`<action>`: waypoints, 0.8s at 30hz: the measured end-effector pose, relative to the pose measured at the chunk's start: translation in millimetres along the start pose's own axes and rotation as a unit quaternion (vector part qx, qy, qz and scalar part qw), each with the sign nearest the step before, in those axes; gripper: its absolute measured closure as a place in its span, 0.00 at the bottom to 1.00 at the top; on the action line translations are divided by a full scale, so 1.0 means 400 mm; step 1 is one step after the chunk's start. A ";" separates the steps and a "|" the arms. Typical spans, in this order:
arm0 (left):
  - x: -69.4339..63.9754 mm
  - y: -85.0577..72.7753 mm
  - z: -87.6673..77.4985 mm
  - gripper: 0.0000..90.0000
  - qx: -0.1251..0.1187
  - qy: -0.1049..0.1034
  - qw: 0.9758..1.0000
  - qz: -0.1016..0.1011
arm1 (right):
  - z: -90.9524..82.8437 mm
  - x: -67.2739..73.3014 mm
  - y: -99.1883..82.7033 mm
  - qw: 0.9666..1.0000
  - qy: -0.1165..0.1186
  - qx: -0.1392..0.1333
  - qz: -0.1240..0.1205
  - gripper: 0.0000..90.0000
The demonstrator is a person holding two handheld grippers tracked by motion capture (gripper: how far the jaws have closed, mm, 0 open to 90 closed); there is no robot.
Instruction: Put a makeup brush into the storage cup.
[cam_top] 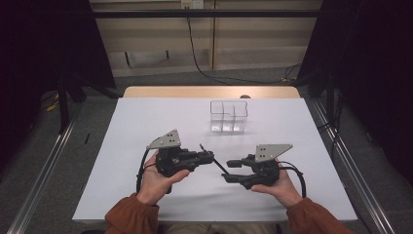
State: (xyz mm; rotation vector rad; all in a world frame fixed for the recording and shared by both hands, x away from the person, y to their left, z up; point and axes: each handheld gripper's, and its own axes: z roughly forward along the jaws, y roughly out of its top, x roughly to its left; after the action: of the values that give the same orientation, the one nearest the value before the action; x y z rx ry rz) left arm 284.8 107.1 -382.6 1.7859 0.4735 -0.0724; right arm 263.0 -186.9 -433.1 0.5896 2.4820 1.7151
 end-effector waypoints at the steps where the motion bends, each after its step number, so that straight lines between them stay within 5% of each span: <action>1: 0.001 0.001 -0.003 0.93 0.001 0.002 1.000 0.001 | 0.000 0.000 0.000 1.000 0.000 -0.001 0.002 0.44; 15: 0.026 0.029 -0.058 0.93 0.003 0.034 0.999 0.005 | -0.012 -0.007 0.004 0.999 -0.035 -0.006 0.025 0.05; 24: 0.034 0.050 -0.070 0.93 0.032 0.043 0.999 0.009 | -0.022 -0.013 0.000 0.998 -0.043 -0.011 0.038 0.02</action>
State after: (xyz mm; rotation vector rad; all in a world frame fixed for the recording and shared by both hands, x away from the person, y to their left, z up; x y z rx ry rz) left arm 298.7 133.4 -360.6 1.8614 0.5217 0.0033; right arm 265.3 -196.5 -430.6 0.7485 2.4098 1.7006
